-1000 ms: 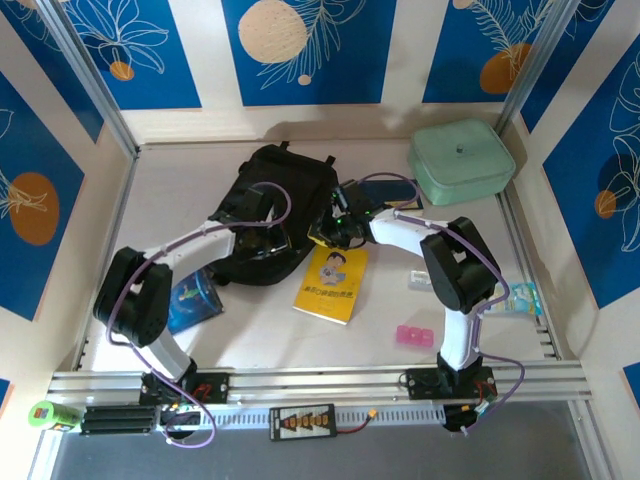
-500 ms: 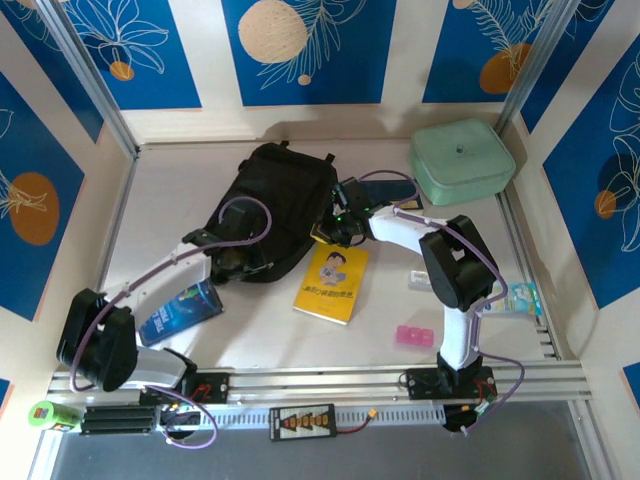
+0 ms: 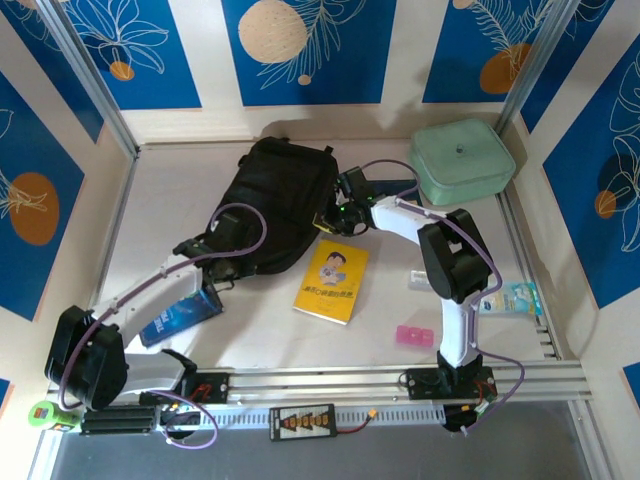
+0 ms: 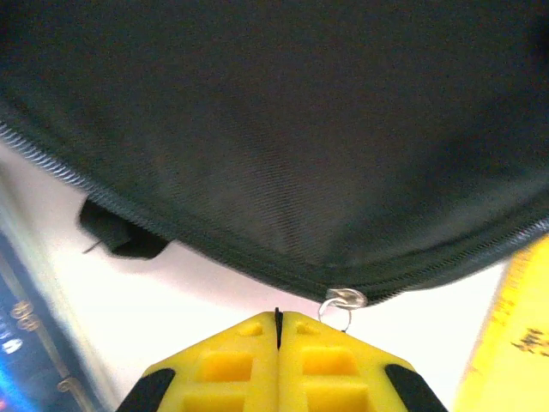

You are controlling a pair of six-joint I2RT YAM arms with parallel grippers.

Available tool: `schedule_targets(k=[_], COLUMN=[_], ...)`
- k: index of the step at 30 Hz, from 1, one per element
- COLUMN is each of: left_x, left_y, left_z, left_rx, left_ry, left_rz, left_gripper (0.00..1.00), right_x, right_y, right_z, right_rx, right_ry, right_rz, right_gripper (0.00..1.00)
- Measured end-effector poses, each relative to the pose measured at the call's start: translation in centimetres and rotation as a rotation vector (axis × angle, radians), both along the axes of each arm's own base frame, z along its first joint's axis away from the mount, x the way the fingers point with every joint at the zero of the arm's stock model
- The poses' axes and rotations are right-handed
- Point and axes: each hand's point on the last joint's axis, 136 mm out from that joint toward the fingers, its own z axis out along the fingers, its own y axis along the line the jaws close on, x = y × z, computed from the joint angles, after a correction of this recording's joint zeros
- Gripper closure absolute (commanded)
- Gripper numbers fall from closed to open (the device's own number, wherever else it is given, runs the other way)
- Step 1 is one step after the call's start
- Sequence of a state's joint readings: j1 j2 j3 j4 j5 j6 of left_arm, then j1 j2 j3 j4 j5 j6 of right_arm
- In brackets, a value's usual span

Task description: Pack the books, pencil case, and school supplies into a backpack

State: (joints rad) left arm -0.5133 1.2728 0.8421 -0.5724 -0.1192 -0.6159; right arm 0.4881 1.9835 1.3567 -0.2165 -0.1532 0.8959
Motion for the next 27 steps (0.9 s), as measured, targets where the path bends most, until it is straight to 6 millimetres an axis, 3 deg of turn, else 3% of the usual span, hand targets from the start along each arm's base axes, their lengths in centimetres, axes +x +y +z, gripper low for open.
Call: schedule_targets(k=[5, 11, 15, 19, 23, 27], left_x=[1.0, 2.1, 2.7, 3.5, 3.9, 4.0], left_y=[-3.6, -7.8, -10.7, -12.8, -13.6, -13.7], left_z=[1.2, 1.6, 2.3, 3.0, 2.8, 2.9], left_rx=[-0.143, -0.254, -0.308, -0.346, -0.365, -0.372], left_ry=[-0.043, -0.059, -0.081, -0.105, -0.109, -0.119], left_rz=[-0.125, -0.224, -0.283, -0.322, -0.335, -0.335], left_gripper=[1.00, 1.00, 1.00, 1.00, 1.00, 1.00], right_x=[-2.0, -5.8, -8.0, -8.9, -9.0, -9.1], right_y=[-1.3, -3.1, -3.9, -4.0, -3.2, -1.6], right_z=[1.9, 4.8, 4.2, 3.1, 2.8, 1.3], right_rx=[0.038, 0.099, 0.122, 0.133, 0.157, 0.160], right_ry=[0.009, 0.026, 0.096, 0.161, 0.191, 0.246], right_rz=[-0.018, -0.057, -0.097, -0.135, -0.146, -0.136], right_gripper=[0.37, 0.31, 0.31, 0.32, 0.35, 0.39])
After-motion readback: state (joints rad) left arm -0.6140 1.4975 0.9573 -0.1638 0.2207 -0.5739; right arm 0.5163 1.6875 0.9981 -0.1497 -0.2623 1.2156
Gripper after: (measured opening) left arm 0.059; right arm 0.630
